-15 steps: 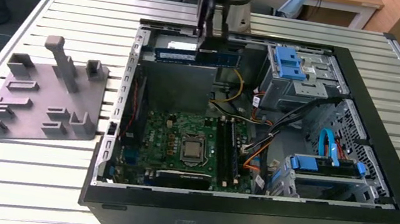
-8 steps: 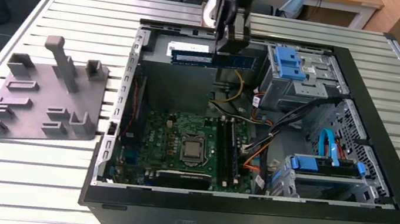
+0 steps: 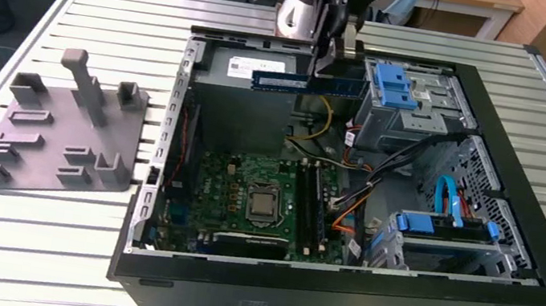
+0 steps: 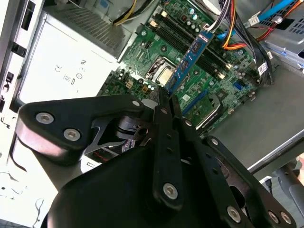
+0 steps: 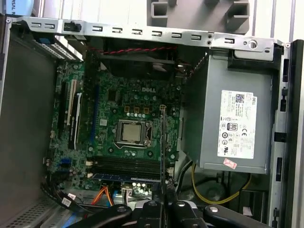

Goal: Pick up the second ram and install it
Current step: 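Pick up the second ram and move it above second insertion slot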

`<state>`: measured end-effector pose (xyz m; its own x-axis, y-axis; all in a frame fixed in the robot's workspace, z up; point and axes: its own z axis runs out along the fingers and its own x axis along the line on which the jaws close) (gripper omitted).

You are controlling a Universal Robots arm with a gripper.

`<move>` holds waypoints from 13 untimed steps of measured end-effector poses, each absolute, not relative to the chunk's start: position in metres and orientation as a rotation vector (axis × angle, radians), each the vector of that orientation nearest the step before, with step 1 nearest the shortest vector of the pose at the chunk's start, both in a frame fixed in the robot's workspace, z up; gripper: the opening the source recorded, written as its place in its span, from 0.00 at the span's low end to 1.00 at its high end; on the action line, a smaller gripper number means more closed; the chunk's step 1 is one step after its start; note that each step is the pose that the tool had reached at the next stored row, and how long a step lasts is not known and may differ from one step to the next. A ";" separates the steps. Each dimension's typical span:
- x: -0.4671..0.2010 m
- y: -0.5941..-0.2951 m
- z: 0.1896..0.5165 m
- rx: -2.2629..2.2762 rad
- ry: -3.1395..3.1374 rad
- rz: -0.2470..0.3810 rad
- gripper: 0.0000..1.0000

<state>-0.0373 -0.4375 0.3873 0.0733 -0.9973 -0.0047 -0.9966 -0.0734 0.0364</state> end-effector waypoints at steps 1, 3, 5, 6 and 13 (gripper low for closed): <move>-0.037 -0.437 0.387 2.284 -2.122 -0.044 0.14; -0.037 -0.438 0.387 2.284 -2.122 -0.044 0.14; -0.037 -0.439 0.387 2.275 -2.132 -0.044 0.14; -0.037 -0.440 0.386 2.268 -2.140 -0.044 0.14; -0.037 -0.444 0.382 2.231 -2.179 -0.045 0.14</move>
<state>-0.0370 -0.4444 0.3825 0.0237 -0.9997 -0.0049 -0.9991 -0.0238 0.0364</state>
